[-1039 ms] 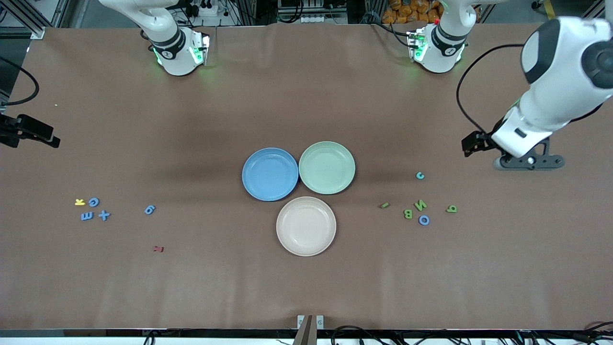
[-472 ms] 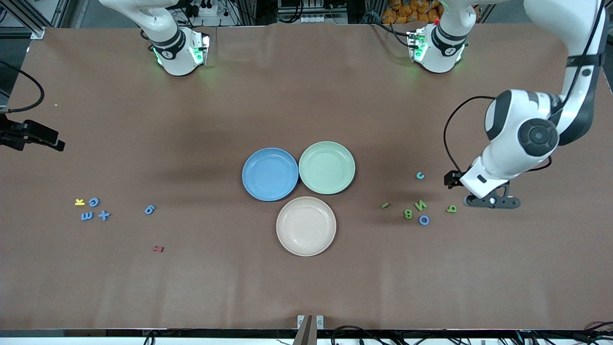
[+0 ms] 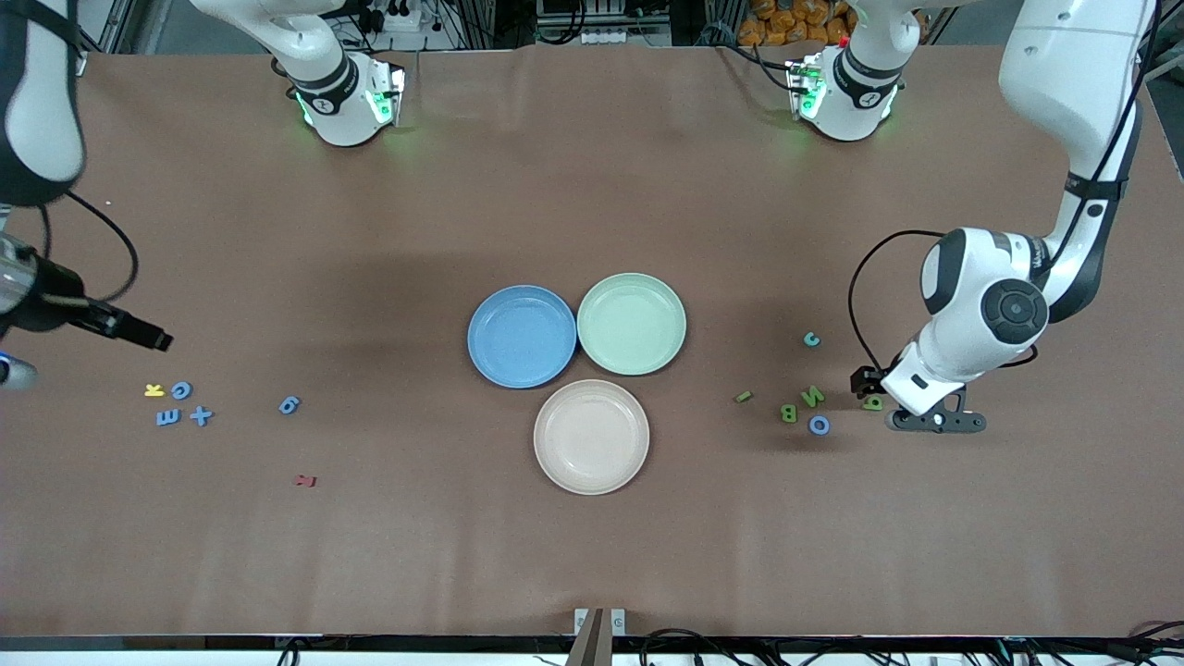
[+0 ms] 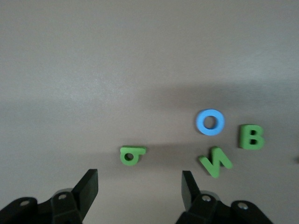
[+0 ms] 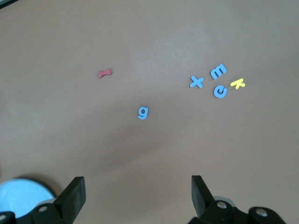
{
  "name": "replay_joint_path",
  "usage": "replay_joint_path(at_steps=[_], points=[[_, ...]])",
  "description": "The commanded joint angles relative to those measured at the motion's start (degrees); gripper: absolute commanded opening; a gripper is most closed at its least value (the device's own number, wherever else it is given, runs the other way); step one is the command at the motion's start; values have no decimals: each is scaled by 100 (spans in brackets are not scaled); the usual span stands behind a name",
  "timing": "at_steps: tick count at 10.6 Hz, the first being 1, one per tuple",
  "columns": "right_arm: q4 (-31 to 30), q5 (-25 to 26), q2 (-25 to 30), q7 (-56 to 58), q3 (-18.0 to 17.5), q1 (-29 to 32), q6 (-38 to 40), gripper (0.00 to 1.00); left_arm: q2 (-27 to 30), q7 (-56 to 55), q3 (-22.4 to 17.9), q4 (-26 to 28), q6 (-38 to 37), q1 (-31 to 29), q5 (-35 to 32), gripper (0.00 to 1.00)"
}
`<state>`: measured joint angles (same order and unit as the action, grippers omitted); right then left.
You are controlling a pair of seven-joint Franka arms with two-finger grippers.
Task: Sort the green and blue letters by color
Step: 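Grasp a green letter with the left gripper while the right gripper grasps blue g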
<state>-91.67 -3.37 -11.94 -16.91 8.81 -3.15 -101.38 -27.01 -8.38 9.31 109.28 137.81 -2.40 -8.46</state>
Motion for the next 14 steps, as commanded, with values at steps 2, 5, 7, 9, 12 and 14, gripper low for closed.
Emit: replay_joint_path(at_steps=[2, 5, 7, 9, 12, 14], points=[[-708, -76, -484, -1655, -2, -124, -1159, 100, -445, 3, 18, -91, 369, -76, -147, 74], [-1844, -146, -921, -2121, -2, -133, -3147, 100, -620, 46, -8, -99, 544, -173, -156, 69], [-1845, -364, -1370, -2395, -11, -168, -3465, 100, -744, 55, -17, -99, 597, -165, -156, 65], [-1836, -646, -1652, -2396, -11, -159, -3773, 100, -814, 55, -17, -99, 632, -182, -165, 65], [-1828, -665, -1943, -2300, -20, -194, -4064, 100, -875, 55, -26, -99, 650, -182, -165, 57], [-1845, -621, -2005, -2082, -20, -291, -4082, 100, -885, 55, -26, -117, 677, -182, -269, 41]])
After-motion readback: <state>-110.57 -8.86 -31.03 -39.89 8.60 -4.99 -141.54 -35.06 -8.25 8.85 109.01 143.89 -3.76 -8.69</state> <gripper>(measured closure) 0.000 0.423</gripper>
